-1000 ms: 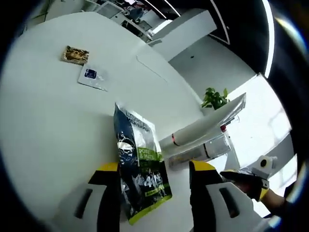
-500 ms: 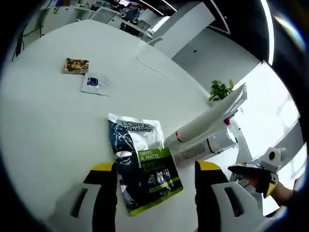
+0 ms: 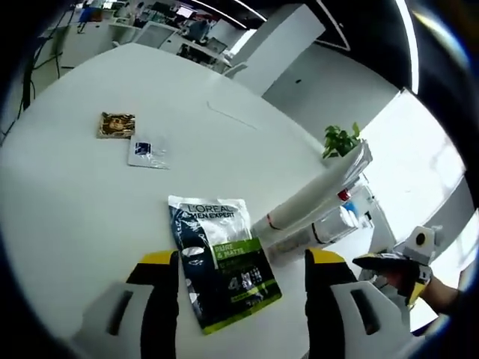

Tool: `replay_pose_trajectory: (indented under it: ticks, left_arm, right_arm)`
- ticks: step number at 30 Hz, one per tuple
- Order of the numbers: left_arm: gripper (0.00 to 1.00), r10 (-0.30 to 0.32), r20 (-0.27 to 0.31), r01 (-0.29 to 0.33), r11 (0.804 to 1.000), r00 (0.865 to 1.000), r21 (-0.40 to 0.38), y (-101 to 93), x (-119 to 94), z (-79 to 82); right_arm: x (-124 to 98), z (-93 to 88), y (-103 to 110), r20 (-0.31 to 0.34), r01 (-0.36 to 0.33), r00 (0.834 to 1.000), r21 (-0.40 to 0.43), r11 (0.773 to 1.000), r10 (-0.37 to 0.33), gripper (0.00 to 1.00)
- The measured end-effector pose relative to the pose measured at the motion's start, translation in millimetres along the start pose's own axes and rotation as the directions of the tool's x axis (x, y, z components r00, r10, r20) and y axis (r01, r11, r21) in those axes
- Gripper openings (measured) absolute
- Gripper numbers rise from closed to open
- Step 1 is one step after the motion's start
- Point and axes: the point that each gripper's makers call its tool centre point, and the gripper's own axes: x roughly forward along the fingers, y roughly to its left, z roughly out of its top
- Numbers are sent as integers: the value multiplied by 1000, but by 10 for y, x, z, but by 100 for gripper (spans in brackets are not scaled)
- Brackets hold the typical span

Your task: Arrange the skincare products in the storage area until every visible bottle or jar stands upright without overlapping.

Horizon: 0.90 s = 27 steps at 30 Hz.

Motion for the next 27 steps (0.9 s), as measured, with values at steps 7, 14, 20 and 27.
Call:
replay_pose_trajectory:
  ticks: [7, 14, 20, 27]
  left_arm:
    - [68, 16, 28, -17, 999, 999, 29, -6, -224, -22]
    - [75, 27, 47, -28, 999, 999, 27, 6, -358, -61]
    - [81, 29, 57, -32, 998, 998, 49, -28, -516, -170]
    - [86, 17, 77, -21, 998, 997, 51, -51, -724, -230]
  right_arm:
    - [-40, 9, -18, 7, 9, 1000, -24, 1000, -9, 99]
    - [-113, 22, -57, 21, 15, 1000, -25, 1000, -14, 99]
    - [-169, -11, -136, 15, 44, 999, -32, 999, -44, 99]
    - [-199, 9, -147, 30, 42, 999, -28, 999, -41, 99]
